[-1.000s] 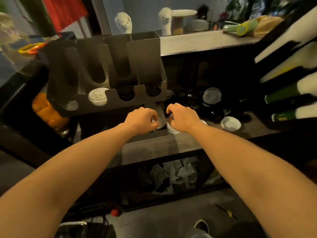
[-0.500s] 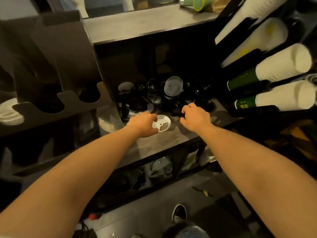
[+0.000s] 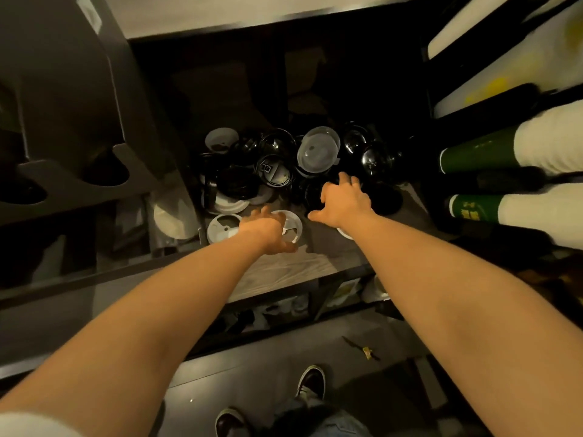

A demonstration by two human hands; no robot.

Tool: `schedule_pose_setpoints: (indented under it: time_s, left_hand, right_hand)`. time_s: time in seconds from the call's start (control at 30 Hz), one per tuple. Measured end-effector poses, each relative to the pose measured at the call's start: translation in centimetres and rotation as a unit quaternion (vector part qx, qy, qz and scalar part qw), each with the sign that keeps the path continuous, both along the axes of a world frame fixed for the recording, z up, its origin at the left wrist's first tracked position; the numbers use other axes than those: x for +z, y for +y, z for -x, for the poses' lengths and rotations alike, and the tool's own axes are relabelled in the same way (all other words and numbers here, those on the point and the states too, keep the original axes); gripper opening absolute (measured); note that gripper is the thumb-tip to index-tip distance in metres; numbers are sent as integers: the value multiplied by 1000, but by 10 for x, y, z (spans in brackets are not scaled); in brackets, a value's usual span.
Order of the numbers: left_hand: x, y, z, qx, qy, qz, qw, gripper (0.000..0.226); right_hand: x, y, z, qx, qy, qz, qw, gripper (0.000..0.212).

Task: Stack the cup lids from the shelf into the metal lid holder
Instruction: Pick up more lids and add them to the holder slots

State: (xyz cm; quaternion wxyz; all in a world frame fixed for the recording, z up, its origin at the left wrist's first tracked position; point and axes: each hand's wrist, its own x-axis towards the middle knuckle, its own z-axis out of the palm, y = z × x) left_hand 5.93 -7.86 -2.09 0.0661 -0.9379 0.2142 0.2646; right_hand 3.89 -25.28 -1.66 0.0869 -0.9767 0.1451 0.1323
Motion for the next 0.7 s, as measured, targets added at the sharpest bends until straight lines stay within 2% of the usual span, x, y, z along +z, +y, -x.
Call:
schedule_pose_setpoints:
  time_s: [0.13,0.3,0.37,0.57,0.63,0.7]
  left_hand:
    - [-7,-5,-5,11,8,6,1000,85]
    - [-11,-6,-5,3,-5,18,1000,77]
    - [-11,-5,-4,3,-11,28,1000,79]
    - [0,5,-3,-2,-43,103,994,88]
    - [10,9,-3,1,-62,128,990,95]
    - [22,16,-1,-4,-73,139,988,99]
  right_hand:
    - [-7,0,-10,7,30,-19,999,61]
    - [-13,5,-12,-6,12,-41,999,55]
    - [-12,6,-12,-15,-5,-49,999,59]
    - [-2,9,-3,-41,-69,-65,995,91]
    - [5,13,3,-57,-86,-94,990,92]
    - [14,22,8,-69,-105,-149,981,82]
